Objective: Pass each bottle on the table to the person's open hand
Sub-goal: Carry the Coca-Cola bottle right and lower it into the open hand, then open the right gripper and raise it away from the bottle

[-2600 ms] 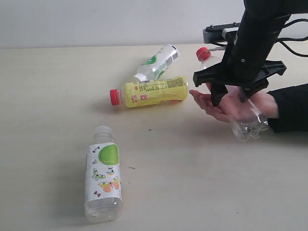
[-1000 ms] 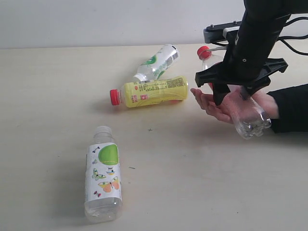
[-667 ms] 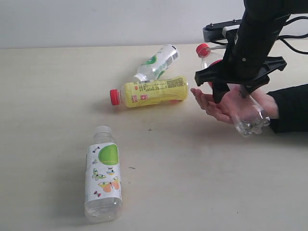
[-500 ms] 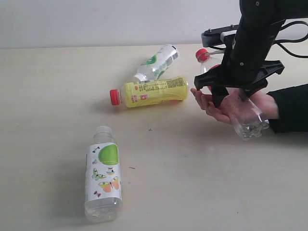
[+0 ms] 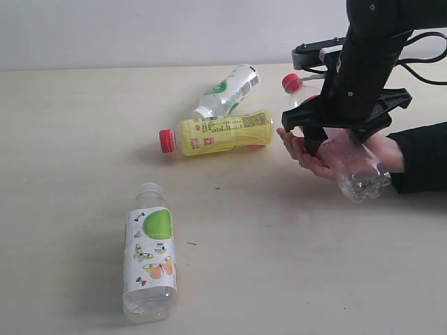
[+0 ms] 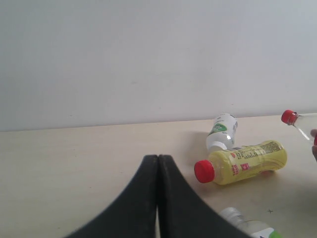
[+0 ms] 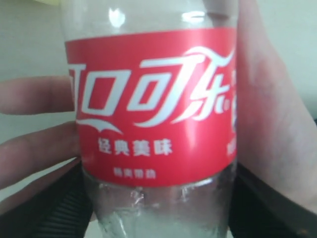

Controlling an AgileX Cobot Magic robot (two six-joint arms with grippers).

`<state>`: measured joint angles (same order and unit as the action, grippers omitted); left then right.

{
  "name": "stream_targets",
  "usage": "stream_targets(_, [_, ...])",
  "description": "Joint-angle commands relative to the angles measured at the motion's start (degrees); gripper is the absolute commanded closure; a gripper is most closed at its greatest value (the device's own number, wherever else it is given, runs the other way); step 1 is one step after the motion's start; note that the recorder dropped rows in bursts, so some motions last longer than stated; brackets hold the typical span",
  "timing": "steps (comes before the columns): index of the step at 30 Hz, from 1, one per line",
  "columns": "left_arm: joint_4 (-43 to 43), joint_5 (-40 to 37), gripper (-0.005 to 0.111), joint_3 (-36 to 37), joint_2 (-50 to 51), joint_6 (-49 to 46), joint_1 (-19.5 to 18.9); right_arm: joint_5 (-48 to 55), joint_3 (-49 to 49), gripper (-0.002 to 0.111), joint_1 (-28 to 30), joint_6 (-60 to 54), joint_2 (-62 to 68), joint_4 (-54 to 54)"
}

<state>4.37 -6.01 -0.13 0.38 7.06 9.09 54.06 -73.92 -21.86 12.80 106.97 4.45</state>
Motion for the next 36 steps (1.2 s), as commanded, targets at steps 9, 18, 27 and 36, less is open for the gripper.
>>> stream_targets(9, [-0.3, 0.2, 0.107, 0.1, -0.4, -0.1, -0.1, -0.4, -0.2, 0.038, 0.3, -0.6, 0.1, 0.6])
stream_targets(18, [-0.3, 0.2, 0.107, 0.1, -0.4, -0.1, -0.1, -0.7, -0.2, 0.035, 0.3, -0.6, 0.1, 0.6])
stream_targets(27, [-0.3, 0.2, 0.107, 0.1, -0.4, -0.1, -0.1, -0.6, -0.5, 0.035, 0.3, -1.1, 0.1, 1.1])
stream_targets(36, [-0.3, 0.2, 0.107, 0.1, -0.4, -0.1, -0.1, 1.3, -2.5, 0.035, 0.2, -1.1, 0.1, 1.3])
